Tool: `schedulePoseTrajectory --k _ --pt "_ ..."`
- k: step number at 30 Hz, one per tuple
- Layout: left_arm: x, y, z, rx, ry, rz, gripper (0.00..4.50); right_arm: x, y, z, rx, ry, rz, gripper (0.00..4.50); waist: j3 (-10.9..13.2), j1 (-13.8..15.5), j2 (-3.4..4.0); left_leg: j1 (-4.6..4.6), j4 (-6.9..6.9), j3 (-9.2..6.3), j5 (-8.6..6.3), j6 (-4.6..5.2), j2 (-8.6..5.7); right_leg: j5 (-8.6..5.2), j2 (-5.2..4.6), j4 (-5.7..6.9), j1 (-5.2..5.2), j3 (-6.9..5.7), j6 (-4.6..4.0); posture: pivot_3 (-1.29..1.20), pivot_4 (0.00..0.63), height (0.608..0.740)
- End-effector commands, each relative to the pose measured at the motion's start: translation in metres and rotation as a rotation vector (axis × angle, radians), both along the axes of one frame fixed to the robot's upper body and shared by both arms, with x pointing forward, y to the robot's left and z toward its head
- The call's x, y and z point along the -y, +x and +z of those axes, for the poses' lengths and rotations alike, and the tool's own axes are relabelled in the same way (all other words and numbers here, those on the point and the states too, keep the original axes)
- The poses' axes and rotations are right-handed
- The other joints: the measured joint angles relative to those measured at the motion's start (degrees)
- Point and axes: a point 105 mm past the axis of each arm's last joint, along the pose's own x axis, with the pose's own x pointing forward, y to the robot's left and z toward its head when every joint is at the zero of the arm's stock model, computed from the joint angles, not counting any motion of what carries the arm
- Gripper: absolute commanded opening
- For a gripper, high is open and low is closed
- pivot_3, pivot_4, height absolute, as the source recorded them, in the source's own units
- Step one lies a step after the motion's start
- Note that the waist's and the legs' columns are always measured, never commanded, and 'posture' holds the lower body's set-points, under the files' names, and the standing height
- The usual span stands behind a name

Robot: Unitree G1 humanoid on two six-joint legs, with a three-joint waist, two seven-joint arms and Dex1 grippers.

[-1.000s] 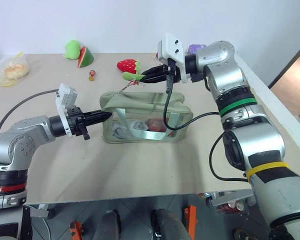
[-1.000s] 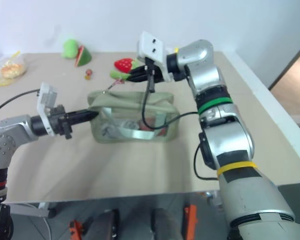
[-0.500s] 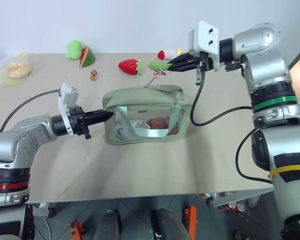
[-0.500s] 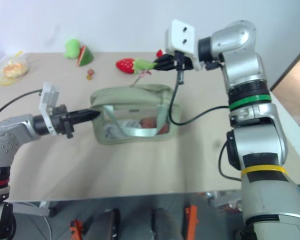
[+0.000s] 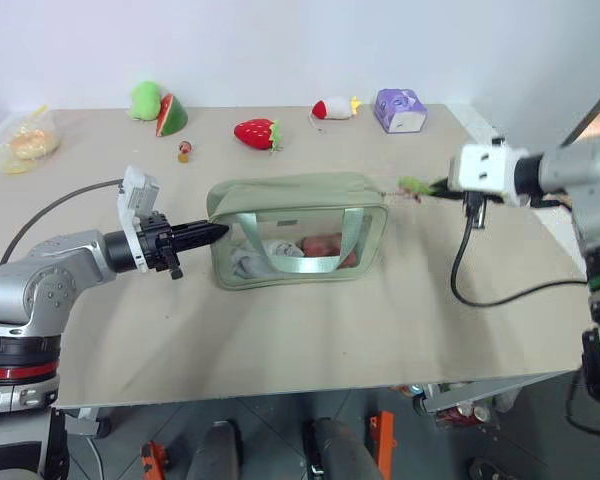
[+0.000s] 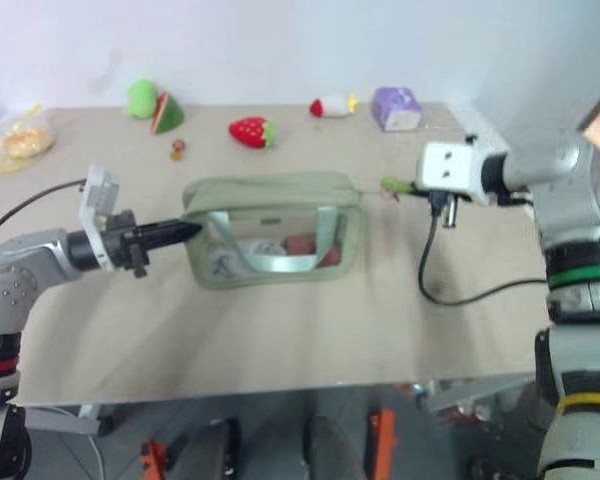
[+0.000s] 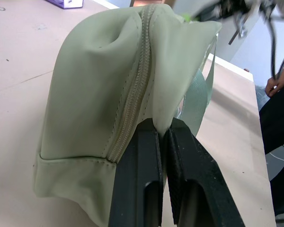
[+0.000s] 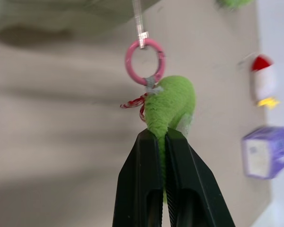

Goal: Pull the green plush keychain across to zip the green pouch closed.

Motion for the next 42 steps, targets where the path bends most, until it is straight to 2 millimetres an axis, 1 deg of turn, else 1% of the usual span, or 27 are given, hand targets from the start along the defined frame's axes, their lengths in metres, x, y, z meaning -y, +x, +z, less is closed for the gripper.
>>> schedulePoseTrajectory --k 1,2,3,5,6,8,9,11,13,14,16,18,20,21,22,23,24,25,26,27,28,30,33,37,40,42 --pt "-0.009 -0.003 0.014 0.056 -0.015 0.03 0.0 -0.01 -0.009 -0.032 -0.018 -0.006 -0.001 0.01 -0.03 0.01 -0.05 0.02 0.02 -0.02 0.0 0.0 0.01 0.06 0.01 0.0 0.03 -0.01 0.12 0.0 0.15 0.74" --pt "-0.008 -0.004 0.014 0.055 -0.017 0.03 0.0 -0.017 -0.012 -0.045 -0.042 -0.001 0.009 0.01 -0.07 -0.01 -0.11 0.01 -0.01 -0.04 0.0 0.0 0.0 0.08 0.01 0.0 0.03 -0.01 0.16 0.0 0.15 0.74" --pt "-0.008 -0.004 0.014 0.054 -0.018 0.03 0.0 -0.023 -0.014 -0.054 -0.056 0.005 0.016 0.01 -0.07 -0.06 -0.11 0.04 0.02 -0.04 0.0 -0.01 0.03 0.07 0.05 0.01 0.06 -0.01 0.16 0.0 0.15 0.74" --pt "-0.008 -0.004 0.014 0.053 -0.019 0.031 0.0 -0.03 -0.017 -0.061 -0.065 0.011 0.018 0.01 0.02 -0.24 0.03 0.02 0.05 -0.03 0.0 0.0 0.03 0.12 0.06 0.03 0.03 0.02 0.2 0.0 0.15 0.74" --pt "-0.008 -0.004 0.014 0.052 -0.02 0.032 0.0 -0.038 -0.019 -0.074 -0.095 0.006 0.035 0.01 0.03 -0.25 0.05 0.02 0.08 -0.01 0.01 0.0 0.02 0.16 0.05 0.04 0.02 0.04 0.21 0.0 0.15 0.74" --pt "-0.008 -0.004 0.013 0.049 -0.021 0.035 0.0 -0.052 -0.025 -0.092 -0.146 -0.007 0.079 0.01 0.0 -0.3 0.01 0.04 0.15 -0.01 0.03 0.01 0.02 0.14 0.06 0.04 0.05 0.04 0.11 0.0 0.15 0.74" --pt "-0.008 -0.004 0.013 0.048 -0.021 0.037 0.0 -0.057 -0.027 -0.097 -0.165 0.001 0.09 0.01 -0.04 -0.33 -0.06 0.05 0.18 -0.03 0.03 0.01 0.02 0.11 0.07 0.04 0.05 0.04 0.05 0.0 0.15 0.74" --pt "-0.009 -0.004 0.013 0.047 -0.021 0.039 0.0 -0.059 -0.028 -0.097 -0.175 0.014 0.088 0.01 -0.06 -0.41 -0.1 0.14 0.18 -0.03 0.03 0.01 0.03 0.08 0.08 0.04 0.13 0.04 0.0 0.0 0.15 0.74" --pt "-0.01 -0.003 0.013 0.044 -0.024 0.053 0.0 -0.055 -0.023 -0.091 -0.163 0.04 0.054 0.01 -0.07 -0.41 -0.1 0.14 0.19 -0.02 0.03 0.01 0.02 0.08 0.07 0.04 0.14 0.05 0.0 0.0 0.15 0.74" --pt "-0.011 -0.003 0.013 0.043 -0.026 0.058 0.0 -0.052 -0.021 -0.088 -0.157 0.059 0.036 0.53 -0.07 -0.41 -0.12 0.14 0.19 -0.02 0.03 0.01 0.02 0.09 0.07 0.04 0.15 0.05 0.0 0.0 0.15 0.74" --pt "-0.015 -0.002 0.012 0.038 -0.033 0.075 0.0 -0.045 -0.016 -0.077 -0.145 0.134 -0.012 1.07 -0.07 -0.43 -0.12 0.14 0.19 -0.02 0.03 0.01 0.02 0.09 0.07 0.04 0.14 0.05 0.0 0.0 0.15 0.74" --pt "-0.02 0.0 0.012 0.026 -0.055 0.097 0.0 -0.035 -0.015 -0.062 -0.156 0.24 -0.058 1.77 -0.07 -0.41 -0.11 0.12 0.17 -0.02 0.03 0.0 0.02 0.07 0.07 0.04 0.14 0.04 -0.02 0.0 0.15 0.74" --pt "-0.024 0.001 0.014 0.005 -0.091 0.106 0.74 -0.022 -0.014 -0.05 -0.143 0.301 -0.107 2.48 -0.07 -0.41 -0.12 0.08 0.17 -0.03 0.03 0.01 0.02 0.07 0.07 0.04 0.11 0.05 -0.01 0.0 0.15 0.74" --pt "-0.025 0.001 0.015 0.003 -0.1 0.111 0.9 -0.017 -0.013 -0.045 -0.133 0.328 -0.131 2.86 -0.07 -0.42 -0.11 0.08 0.17 -0.02 0.03 0.01 0.02 0.07 0.07 0.03 0.11 0.05 -0.01 0.0 0.15 0.74" --pt "-0.026 0.001 0.016 0.003 -0.105 0.115 1.17 -0.013 -0.013 -0.041 -0.127 0.346 -0.145 3.11 -0.07 -0.41 -0.12 0.06 0.17 -0.02 0.03 0.01 0.02 0.07 0.06 0.03 0.1 0.05 -0.01 0.0 0.15 0.74" --pt "-0.026 0.001 0.018 0.001 -0.118 0.115 1.64 -0.01 -0.013 -0.035 -0.121 0.389 -0.161 3.56 -0.07 -0.41 -0.12 0.06 0.17 -0.03 0.03 0.01 0.02 0.07 0.06 0.03 0.1 0.04 -0.02 0.0 0.15 0.74" --pt "-0.027 0.0 0.021 0.002 -0.127 0.112 1.88 -0.007 -0.013 -0.029 -0.116 0.43 -0.173 3.81 -0.07 -0.42 -0.12 0.07 0.17 -0.03 0.03 0.01 0.02 0.07 0.06 0.03 0.11 0.04 -0.02 0.0 0.15 0.74" --pt "-0.029 -0.001 0.023 0.012 -0.125 0.119 2.28 -0.004 -0.015 -0.023 -0.123 0.482 -0.177 4.22 -0.07 -0.43 -0.12 0.07 0.17 -0.02 0.03 0.01 0.02 0.07 0.06 0.03 0.1 0.05 -0.02 0.0 0.15 0.74" --pt "-0.032 0.0 0.024 0.015 -0.114 0.139 2.58 -0.002 -0.019 -0.016 -0.137 0.548 -0.169 4.48 -0.07 -0.42 -0.12 0.09 0.17 -0.02 0.03 0.01 0.02 0.07 0.07 0.03 0.12 0.05 -0.02 0.0 0.15 0.74" --pt "-0.035 0.0 0.024 0.023 -0.094 0.162 2.94 0.0 -0.023 -0.011 -0.148 0.605 -0.165 4.5 -0.07 -0.41 -0.12 0.1 0.17 -0.03 0.03 0.01 0.02 0.07 0.07 0.03 0.13 0.04 -0.02 0.0 0.15 0.74" --pt "-0.039 -0.006 0.026 0.041 -0.089 0.159 3.31 0.004 -0.028 -0.006 -0.163 0.673 -0.163 4.5 -0.07 -0.42 -0.12 0.09 0.17 -0.04 0.03 0.01 0.02 0.07 0.07 0.03 0.12 0.04 -0.02 0.0 0.15 0.74" --pt "-0.052 -0.014 0.028 0.046 -0.09 0.18 3.31 0.008 -0.04 -0.001 -0.21 0.786 -0.152 4.5 -0.07 -0.54 -0.12 0.1 0.16 -0.02 0.03 0.01 0.02 0.08 0.07 0.03 0.12 0.06 -0.01 0.0 0.15 0.74" --pt "-0.074 -0.024 0.021 0.049 -0.071 0.253 3.31 0.01 -0.056 0.0 -0.248 0.884 -0.141 4.5 -0.07 -0.57 -0.12 0.12 0.06 -0.03 0.01 0.02 0.02 0.04 0.07 0.03 0.12 0.05 0.02 0.0 0.15 0.74" --pt "-0.096 -0.031 0.016 0.024 -0.121 0.354 3.31 0.007 -0.071 0.002 -0.262 0.984 -0.147 4.5 -0.07 -0.55 -0.11 0.17 0.0 -0.02 0.0 0.03 0.03 -0.06 0.06 0.03 0.11 0.05 -0.15 0.0 0.15 0.74" --pt "-0.104 -0.03 0.006 -0.006 -0.151 0.398 3.31 0.001 -0.075 -0.003 -0.274 1.021 -0.161 4.5 -0.07 -0.54 -0.13 0.18 0.07 -0.04 0.0 0.03 0.03 -0.05 0.05 0.03 0.13 0.04 -0.15 0.0 0.15 0.74" --pt "-0.102 -0.029 0.003 -0.023 -0.171 0.396 3.31 -0.003 -0.074 -0.008 -0.279 1.02 -0.167 4.5 -0.08 -0.55 -0.13 0.29 0.17 -0.04 0.0 0.03 0.02 -0.05 0.01 0.02 0.25 0.04 -0.14 0.0 0.15 0.74"
